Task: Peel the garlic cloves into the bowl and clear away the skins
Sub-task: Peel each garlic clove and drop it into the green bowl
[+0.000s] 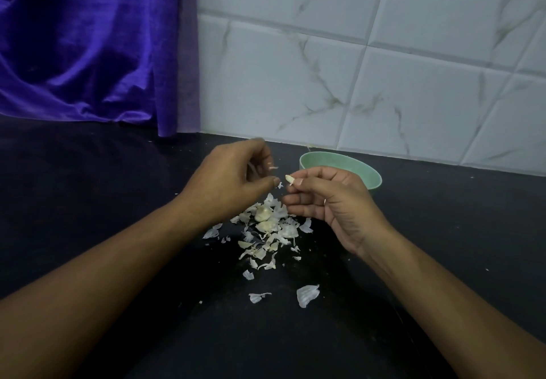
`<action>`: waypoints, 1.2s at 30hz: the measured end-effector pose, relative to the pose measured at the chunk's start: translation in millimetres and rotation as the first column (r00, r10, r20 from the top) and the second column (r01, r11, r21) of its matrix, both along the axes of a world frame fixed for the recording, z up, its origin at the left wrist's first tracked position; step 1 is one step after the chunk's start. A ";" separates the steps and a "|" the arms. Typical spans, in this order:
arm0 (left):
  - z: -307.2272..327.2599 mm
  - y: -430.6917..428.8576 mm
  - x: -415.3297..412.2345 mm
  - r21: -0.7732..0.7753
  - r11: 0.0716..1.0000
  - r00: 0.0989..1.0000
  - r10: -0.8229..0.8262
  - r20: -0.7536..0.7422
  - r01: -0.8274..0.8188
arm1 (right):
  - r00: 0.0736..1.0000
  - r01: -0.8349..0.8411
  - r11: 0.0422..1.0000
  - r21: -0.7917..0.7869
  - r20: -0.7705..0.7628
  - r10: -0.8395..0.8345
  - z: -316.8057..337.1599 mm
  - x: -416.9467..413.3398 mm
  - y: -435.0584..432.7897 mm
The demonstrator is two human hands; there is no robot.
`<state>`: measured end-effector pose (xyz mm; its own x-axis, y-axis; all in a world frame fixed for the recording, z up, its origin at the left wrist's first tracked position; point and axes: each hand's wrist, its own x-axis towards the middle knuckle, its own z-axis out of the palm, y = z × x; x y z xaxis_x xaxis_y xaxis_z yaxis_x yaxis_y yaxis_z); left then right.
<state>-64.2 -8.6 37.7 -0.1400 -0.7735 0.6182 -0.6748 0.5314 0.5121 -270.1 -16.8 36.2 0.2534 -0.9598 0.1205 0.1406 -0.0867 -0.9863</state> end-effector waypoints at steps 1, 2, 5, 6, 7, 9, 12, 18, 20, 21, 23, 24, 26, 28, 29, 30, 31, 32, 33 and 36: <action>0.2 1.6 -1.5 -0.013 0.999 0.999 -0.050 0.005 0.051 | 1.000 0.002 1.000 0.005 -0.001 -0.002 -0.3 0.3 -0.1; 0.2 2.8 -3.0 -0.021 0.996 0.996 -0.091 0.022 0.092 | 1.000 0.000 1.000 0.009 -0.001 0.000 -0.5 0.5 0.0; 0.1 2.5 -4.4 -0.044 0.992 0.990 -0.112 0.080 0.116 | 0.999 -0.032 0.999 0.014 0.007 0.032 -0.6 0.3 0.4; -0.1 1.5 -3.1 -0.060 0.992 0.991 -0.102 0.083 0.107 | 0.999 -0.047 0.999 0.012 0.004 0.047 -0.5 0.1 0.5; 0.2 0.8 -1.6 -0.072 0.992 0.993 -0.093 0.076 0.099 | 0.998 -0.060 0.998 0.008 -0.003 0.060 -0.4 -0.1 0.5; 1.2 -0.1 0.1 -0.073 0.994 0.996 -0.080 0.048 0.083 | 0.996 -0.081 0.997 -0.006 -0.025 0.081 -0.1 -0.9 0.7; 1.9 0.5 -1.0 -0.041 0.996 0.997 -0.082 -0.006 0.082 | 0.995 -0.063 0.996 -0.069 -0.083 0.057 0.3 -0.4 1.8; 1.4 -0.1 -0.7 0.008 0.995 0.995 -0.099 0.027 0.099 | 0.979 -0.012 0.980 -0.197 -0.201 -0.028 -0.5 0.3 3.8; 1.6 0.3 -0.5 0.000 0.995 0.991 -0.098 0.086 0.098 | 0.976 -0.011 0.979 -0.206 -0.216 -0.035 -0.9 0.2 3.7; 1.5 0.5 -0.2 -0.004 0.996 0.990 -0.092 0.105 0.093 | 0.975 -0.013 0.978 -0.206 -0.220 -0.034 -1.1 0.1 3.6; 1.4 0.4 0.9 -0.003 0.997 0.989 -0.072 0.132 0.073 | 0.975 -0.016 0.979 -0.202 -0.220 -0.029 -1.6 0.2 3.5; 1.5 0.4 1.0 -0.003 0.998 0.988 -0.065 0.142 0.066 | 0.975 -0.015 0.979 -0.202 -0.219 -0.030 -1.8 0.1 3.4; 1.4 0.8 1.0 -0.014 0.998 0.988 -0.063 0.138 0.066 | 0.974 -0.004 0.978 -0.207 -0.223 -0.043 -1.7 0.3 3.5; 1.9 1.2 1.6 -0.021 0.997 0.992 -0.070 0.109 0.072 | 0.972 0.005 0.979 -0.204 -0.227 -0.053 -1.2 0.9 3.5; 2.0 1.2 1.6 -0.021 0.997 0.992 -0.074 0.101 0.076 | 0.972 0.007 0.981 -0.193 -0.229 -0.052 -0.9 0.9 3.8; 1.9 1.4 1.2 -0.021 0.997 0.992 -0.077 0.103 0.080 | 0.972 0.008 0.985 -0.175 -0.230 -0.049 -0.6 0.9 4.3; 1.7 1.5 0.8 -0.022 0.996 0.991 -0.080 0.108 0.083 | 0.973 0.008 0.988 -0.154 -0.228 -0.044 -0.5 0.9 4.6; 1.3 1.4 0.1 -0.024 0.996 0.990 -0.081 0.112 0.084 | 0.974 0.006 0.992 -0.129 -0.222 -0.035 -0.1 1.0 4.9; 0.9 1.3 -0.3 -0.027 0.996 0.991 -0.080 0.110 0.083 | 0.977 0.001 0.995 -0.099 -0.213 -0.022 0.2 1.3 5.0; 0.1 0.6 -1.5 -0.025 0.997 0.995 -0.073 0.068 0.075 | 0.987 -0.021 1.000 0.005 -0.157 0.021 1.1 2.2 5.6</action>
<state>-65.7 -8.0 37.9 -0.2377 -0.7422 0.6265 -0.6655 0.5943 0.4515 -267.9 -11.2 37.3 0.2890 -0.9544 0.0747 -0.0142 -0.0823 -0.9965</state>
